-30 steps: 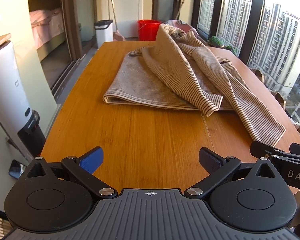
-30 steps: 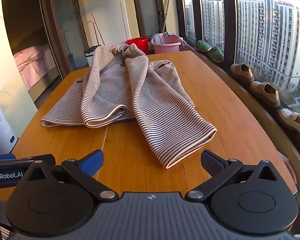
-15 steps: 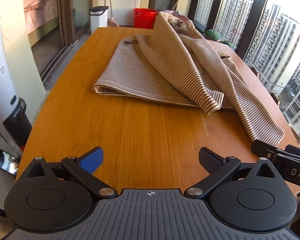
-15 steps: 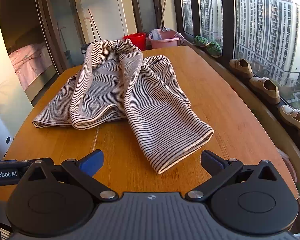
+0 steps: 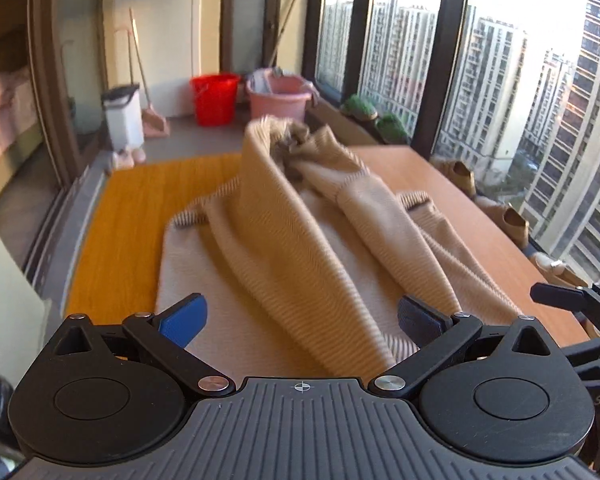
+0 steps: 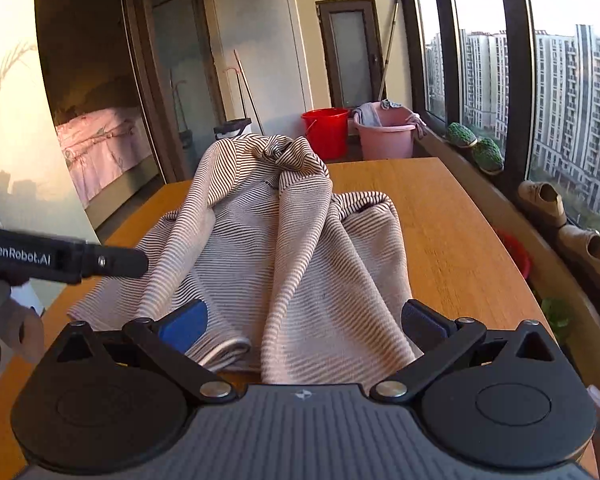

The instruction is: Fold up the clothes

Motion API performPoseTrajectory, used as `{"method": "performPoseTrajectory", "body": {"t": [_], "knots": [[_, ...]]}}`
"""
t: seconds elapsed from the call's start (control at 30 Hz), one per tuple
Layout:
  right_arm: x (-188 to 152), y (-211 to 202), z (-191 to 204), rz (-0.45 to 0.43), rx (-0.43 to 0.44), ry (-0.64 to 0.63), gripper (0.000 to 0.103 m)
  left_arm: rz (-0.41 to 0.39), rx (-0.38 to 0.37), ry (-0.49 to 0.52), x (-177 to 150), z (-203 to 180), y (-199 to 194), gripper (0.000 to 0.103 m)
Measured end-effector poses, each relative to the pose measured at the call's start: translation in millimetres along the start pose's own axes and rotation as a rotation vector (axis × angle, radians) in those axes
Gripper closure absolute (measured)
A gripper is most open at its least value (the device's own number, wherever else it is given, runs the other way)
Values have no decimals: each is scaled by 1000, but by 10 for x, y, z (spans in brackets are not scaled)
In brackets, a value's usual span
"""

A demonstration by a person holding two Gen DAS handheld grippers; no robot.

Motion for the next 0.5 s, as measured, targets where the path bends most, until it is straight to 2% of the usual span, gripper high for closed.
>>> {"method": "performPoseTrajectory", "body": {"t": [0.07, 0.13, 0.23, 0.3, 0.37, 0.4, 0.47, 0.5], "knots": [[183, 241, 3, -1, -19, -9, 0, -14, -16, -32, 75, 10, 201, 0], [376, 493, -22, 4, -26, 13, 0, 16, -11, -104, 84, 122, 424, 0], [550, 919, 22, 66, -26, -35, 0, 70, 6, -193, 75, 301, 739, 0], [571, 1169, 40, 108, -39, -52, 0, 109, 47, -186, 18, 381, 871, 0], [558, 1389, -51, 178, -7, 36, 0, 151, 64, -182, -87, 463, 925, 0], [539, 1444, -91, 189, 7, 95, 0, 143, 65, -165, -112, 465, 909, 0], [524, 1447, -107, 152, 7, 113, 0, 119, 67, -127, -157, 460, 864, 0], [517, 1452, -79, 167, 6, 90, 0, 115, 71, -120, -171, 452, 858, 0]]}}
Point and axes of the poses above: each gripper's, at about its wrist camera, not at the fingertips, and y roughly the way its jaws point, z to its left, x to its top, the point moved 3 cm from there along y, roughly the way its jaws point, and after that the axes turned 4 degrees about x, right-handed, at the moved point
